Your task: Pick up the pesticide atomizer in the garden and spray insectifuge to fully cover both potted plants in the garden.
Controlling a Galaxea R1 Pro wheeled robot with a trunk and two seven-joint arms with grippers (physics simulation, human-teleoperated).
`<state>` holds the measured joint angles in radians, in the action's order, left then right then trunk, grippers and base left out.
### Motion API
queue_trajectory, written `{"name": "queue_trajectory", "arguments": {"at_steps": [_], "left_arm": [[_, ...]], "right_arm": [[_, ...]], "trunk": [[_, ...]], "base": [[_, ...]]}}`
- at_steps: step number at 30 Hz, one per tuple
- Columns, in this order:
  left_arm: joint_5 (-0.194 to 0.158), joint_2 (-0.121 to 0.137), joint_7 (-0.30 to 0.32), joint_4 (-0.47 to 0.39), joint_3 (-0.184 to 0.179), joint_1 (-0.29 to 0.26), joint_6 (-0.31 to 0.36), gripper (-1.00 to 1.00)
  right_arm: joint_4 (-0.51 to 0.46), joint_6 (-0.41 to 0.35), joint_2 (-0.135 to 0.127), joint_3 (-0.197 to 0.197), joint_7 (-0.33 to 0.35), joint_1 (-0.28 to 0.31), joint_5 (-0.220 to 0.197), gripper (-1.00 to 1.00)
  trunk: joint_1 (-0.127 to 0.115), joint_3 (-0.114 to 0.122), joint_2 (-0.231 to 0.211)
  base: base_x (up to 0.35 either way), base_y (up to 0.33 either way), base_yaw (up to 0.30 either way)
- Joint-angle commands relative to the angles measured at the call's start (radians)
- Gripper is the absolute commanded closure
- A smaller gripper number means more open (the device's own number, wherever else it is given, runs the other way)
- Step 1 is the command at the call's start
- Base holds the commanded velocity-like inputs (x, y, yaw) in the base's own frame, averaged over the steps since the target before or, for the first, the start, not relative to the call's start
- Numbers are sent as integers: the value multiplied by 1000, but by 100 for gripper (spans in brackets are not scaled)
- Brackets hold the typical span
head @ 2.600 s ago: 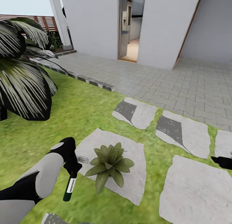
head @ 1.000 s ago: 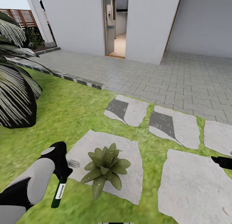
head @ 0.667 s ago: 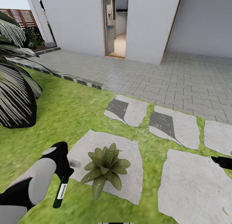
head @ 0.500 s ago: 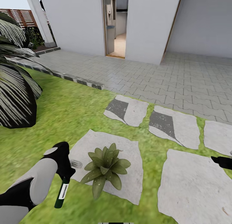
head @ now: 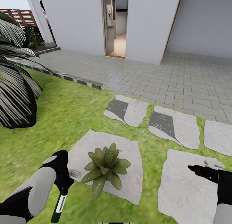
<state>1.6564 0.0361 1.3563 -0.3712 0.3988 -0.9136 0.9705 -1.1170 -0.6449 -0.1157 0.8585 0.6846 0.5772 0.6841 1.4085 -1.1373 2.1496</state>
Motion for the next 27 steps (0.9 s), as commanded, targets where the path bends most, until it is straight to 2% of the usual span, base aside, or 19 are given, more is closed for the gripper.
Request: {"name": "queue_trajectory", "arguments": {"at_steps": [1,3,6,10,15,27], "left_arm": [[10,-1,8,-1,8,-1,10,100],[10,-1,9,-5,8,-1,10,100],[10,-5,9,-24,5,-1,10,100],[10,-31,9,-50,3,-1,10,100],[11,-34,9,-91,2,-1,10,100],[11,-80,10,-135,-1,-1,11,100]], "right_arm": [[1,-1,0,3,10,1,11,-100],[19,-2,1,4,10,1,12,-100],[99,-1,0,5,10,1,11,-100],[169,0,-1,5,9,1,12,-100],[178,0,1,2,5,1,15,-100],[178,0,0,1,4,1,15,-100]], "trunk": [[0,-1,0],[0,-1,0],[0,-1,0],[0,-1,0],[0,-1,0],[0,-1,0]], "base": [[0,0,0],[0,0,0],[0,0,0],[0,0,0],[0,0,0],[109,48,0]]}}
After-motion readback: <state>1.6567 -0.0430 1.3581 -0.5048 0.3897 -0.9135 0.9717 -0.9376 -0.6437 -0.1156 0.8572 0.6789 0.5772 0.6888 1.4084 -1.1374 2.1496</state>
